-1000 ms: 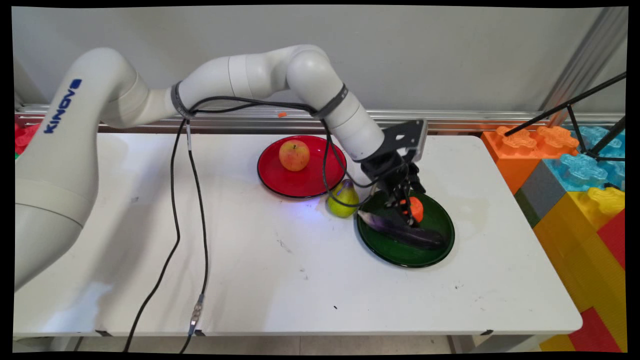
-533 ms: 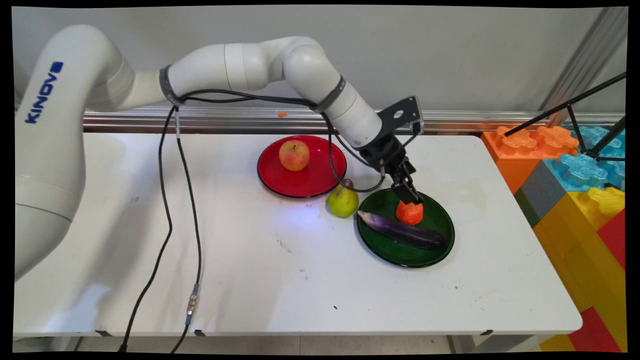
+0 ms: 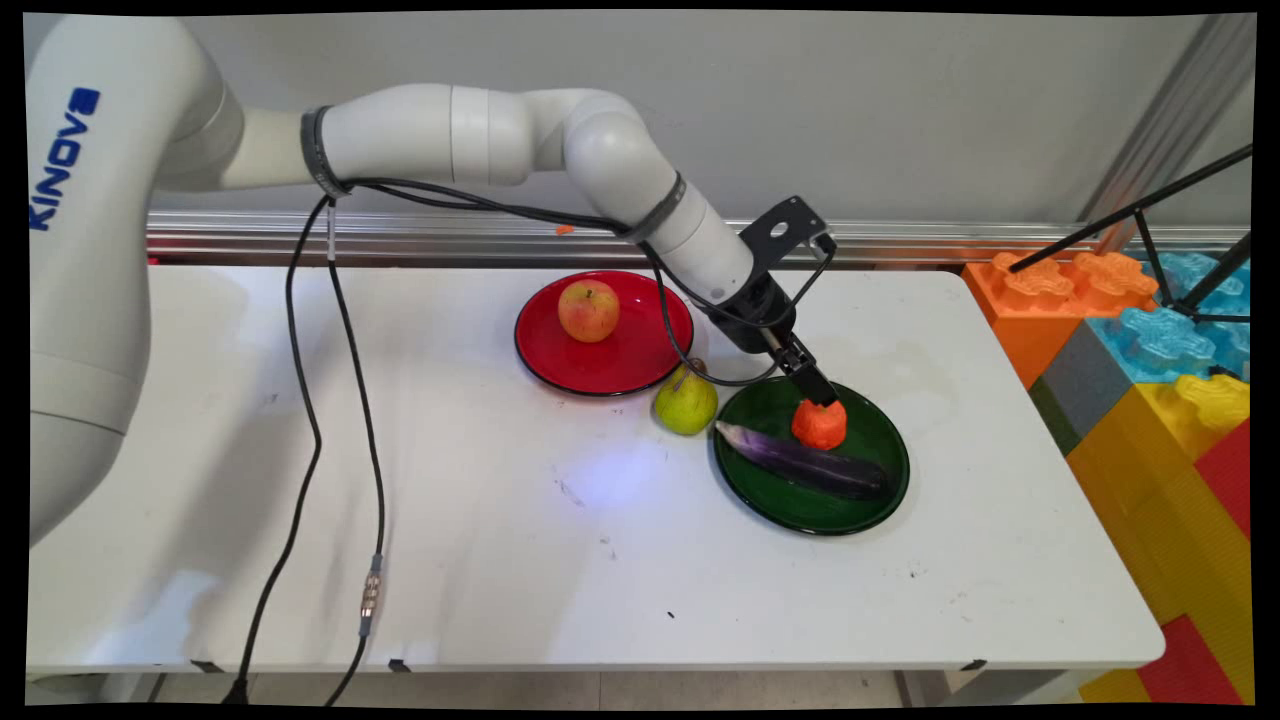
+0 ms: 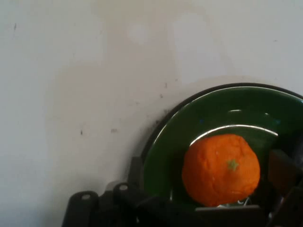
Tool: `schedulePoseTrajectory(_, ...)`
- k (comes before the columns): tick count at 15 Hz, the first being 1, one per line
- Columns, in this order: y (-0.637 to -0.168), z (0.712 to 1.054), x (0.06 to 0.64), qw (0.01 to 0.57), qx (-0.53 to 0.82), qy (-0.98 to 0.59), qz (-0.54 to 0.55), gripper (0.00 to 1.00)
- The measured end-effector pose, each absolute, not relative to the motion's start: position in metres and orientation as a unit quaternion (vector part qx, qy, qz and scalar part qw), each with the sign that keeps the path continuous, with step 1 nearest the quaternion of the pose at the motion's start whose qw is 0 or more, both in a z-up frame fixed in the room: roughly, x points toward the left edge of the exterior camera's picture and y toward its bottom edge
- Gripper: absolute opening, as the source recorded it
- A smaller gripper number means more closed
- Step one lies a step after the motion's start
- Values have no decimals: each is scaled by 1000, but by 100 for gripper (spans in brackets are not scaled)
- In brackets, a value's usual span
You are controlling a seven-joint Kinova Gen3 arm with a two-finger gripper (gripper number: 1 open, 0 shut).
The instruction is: Pick up the mandarin from the green plate
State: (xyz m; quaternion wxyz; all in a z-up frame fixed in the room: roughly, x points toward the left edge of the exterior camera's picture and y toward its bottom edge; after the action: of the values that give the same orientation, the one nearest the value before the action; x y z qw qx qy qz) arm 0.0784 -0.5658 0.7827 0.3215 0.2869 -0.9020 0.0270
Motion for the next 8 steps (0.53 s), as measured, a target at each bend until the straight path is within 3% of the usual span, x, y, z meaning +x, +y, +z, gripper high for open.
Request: schedulePoseTrajectory(8, -560, 769, 70, 320, 378, -869, -9, 100)
